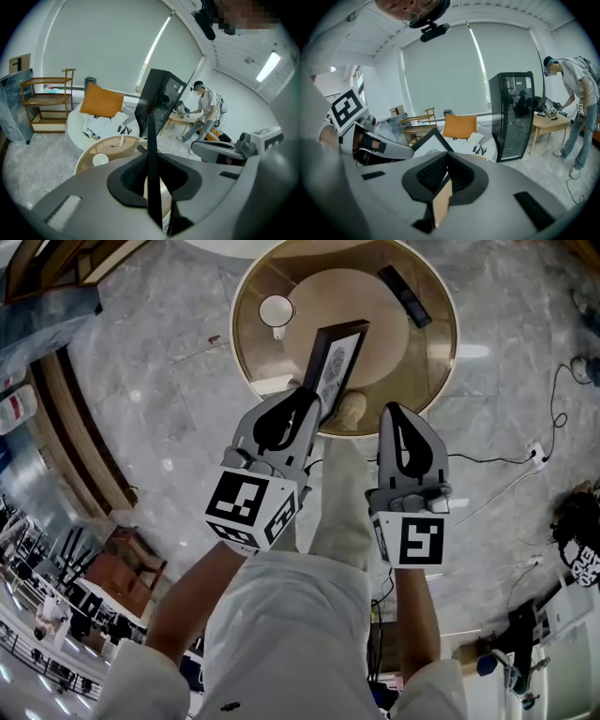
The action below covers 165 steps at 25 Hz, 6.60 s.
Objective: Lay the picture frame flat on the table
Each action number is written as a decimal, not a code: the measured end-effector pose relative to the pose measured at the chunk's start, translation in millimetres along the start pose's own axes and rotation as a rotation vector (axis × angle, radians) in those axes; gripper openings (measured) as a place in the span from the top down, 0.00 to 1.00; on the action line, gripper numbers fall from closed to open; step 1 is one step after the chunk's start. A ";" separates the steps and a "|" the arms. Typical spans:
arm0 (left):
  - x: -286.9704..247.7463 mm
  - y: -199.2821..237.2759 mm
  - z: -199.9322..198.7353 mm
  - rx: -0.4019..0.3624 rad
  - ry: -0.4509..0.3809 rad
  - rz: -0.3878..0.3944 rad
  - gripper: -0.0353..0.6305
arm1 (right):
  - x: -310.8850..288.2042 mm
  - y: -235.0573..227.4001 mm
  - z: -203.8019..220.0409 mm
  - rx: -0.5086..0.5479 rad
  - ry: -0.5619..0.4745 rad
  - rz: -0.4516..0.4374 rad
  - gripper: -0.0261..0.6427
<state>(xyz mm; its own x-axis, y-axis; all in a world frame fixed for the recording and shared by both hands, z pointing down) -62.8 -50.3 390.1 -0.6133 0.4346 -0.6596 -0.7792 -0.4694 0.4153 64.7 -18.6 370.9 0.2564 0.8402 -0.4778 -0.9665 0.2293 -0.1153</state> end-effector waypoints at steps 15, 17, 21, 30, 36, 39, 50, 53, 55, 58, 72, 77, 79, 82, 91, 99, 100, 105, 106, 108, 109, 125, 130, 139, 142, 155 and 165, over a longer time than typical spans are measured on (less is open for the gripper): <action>-84.1 17.9 46.0 0.058 0.026 -0.029 0.85 | -40.9 -37.5 64.2 -0.003 0.043 0.001 0.95; -92.7 20.1 53.0 0.063 0.035 -0.030 0.85 | -46.1 -39.1 70.9 -0.025 0.053 0.004 0.95; -109.9 20.4 63.6 0.068 0.051 -0.023 0.85 | -53.4 -46.1 83.5 -0.038 0.064 0.013 0.95; -134.7 33.7 89.0 0.069 0.073 -0.006 0.85 | -67.3 -48.4 114.3 -0.045 0.072 0.030 0.95; -144.6 33.8 102.2 0.075 0.085 0.005 0.85 | -67.7 -48.1 130.4 -0.060 0.089 0.034 0.95; -149.8 36.3 105.2 0.077 0.084 0.006 0.85 | -70.0 -48.5 132.9 -0.065 0.089 0.037 0.95; -166.6 41.2 122.5 0.090 0.093 0.004 0.85 | -73.9 -47.8 150.7 -0.069 0.112 0.034 0.95; -168.4 42.0 125.6 0.098 0.094 0.003 0.85 | -73.8 -46.6 154.5 -0.069 0.121 0.032 0.95; -170.9 43.2 126.1 0.103 0.092 0.003 0.85 | -75.9 -46.9 156.7 -0.070 0.125 0.031 0.95; -176.3 46.9 126.6 0.105 0.088 0.003 0.85 | -80.9 -46.3 159.7 -0.071 0.125 0.029 0.95; -180.2 54.2 126.0 0.100 0.092 -0.007 0.85 | -86.6 -41.7 163.2 -0.077 0.137 0.025 0.95; -180.5 56.0 126.8 0.087 0.100 -0.025 0.85 | -85.9 -43.9 162.1 -0.074 0.137 0.022 0.95; -180.6 57.5 127.7 0.083 0.102 -0.033 0.84 | -84.9 -44.8 161.6 -0.071 0.139 0.021 0.95; -180.6 63.5 129.6 0.077 0.102 -0.050 0.84 | -84.8 -44.7 161.3 -0.066 0.139 0.018 0.95; -186.6 92.3 142.1 0.071 0.105 -0.097 0.83 | -90.8 -40.8 162.7 -0.058 0.144 0.003 0.95; -191.3 129.3 156.6 0.120 0.096 -0.103 0.83 | -105.2 -24.8 168.7 -0.049 0.162 -0.008 0.95; -193.1 132.4 158.0 0.125 0.094 -0.102 0.83 | -106.9 -24.1 170.0 -0.050 0.163 -0.009 0.95; -200.1 144.2 165.4 0.146 0.085 -0.097 0.83 | -110.0 -18.0 177.8 -0.049 0.174 -0.013 0.95; -200.6 146.7 167.7 0.147 0.085 -0.098 0.83 | -110.5 -15.8 180.1 -0.050 0.177 -0.016 0.95; -202.1 152.6 172.1 0.150 0.086 -0.099 0.83 | -113.3 -11.5 184.1 -0.050 0.181 -0.020 0.95; -203.2 155.5 173.7 0.151 0.086 -0.099 0.83 | -115.0 -9.8 185.3 -0.049 0.182 -0.020 0.95; -193.8 164.7 183.6 0.062 0.146 -0.168 0.86 | -105.1 -2.4 175.0 -0.030 0.164 -0.007 0.95; -167.9 152.7 170.4 0.035 0.135 -0.173 0.91 | -94.3 -3.1 159.4 -0.018 0.159 0.010 0.95; -83.9 100.5 125.7 0.003 0.090 -0.148 0.94 | -47.2 3.6 103.8 0.013 0.140 0.013 0.95; -48.9 79.5 100.1 -0.002 0.062 -0.141 0.94 | -25.2 5.9 78.9 0.019 0.138 0.015 0.95; 83.0 9.3 -0.2 -0.046 -0.058 -0.108 0.94 | 57.3 16.3 -29.5 0.051 0.087 0.043 0.95; 174.7 -29.6 -63.9 -0.105 -0.182 -0.066 0.94 | 114.9 44.5 -104.0 0.104 0.014 0.036 0.95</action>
<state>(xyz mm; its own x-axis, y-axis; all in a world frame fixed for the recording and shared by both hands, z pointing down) -138.6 -9.6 222.5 -0.5817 0.5946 -0.5550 -0.8068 -0.5084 0.3009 49.8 37.0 220.3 0.2207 0.8422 -0.4919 -0.9684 0.2494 -0.0074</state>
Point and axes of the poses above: the fingertips, and each gripper's own axes: x backward along the fingers, y to its left, z out of its underside, the point moved 3 cm from there along x, backward along the fingers, and after that the axes turned 3 degrees about x, right-handed, at the moved point
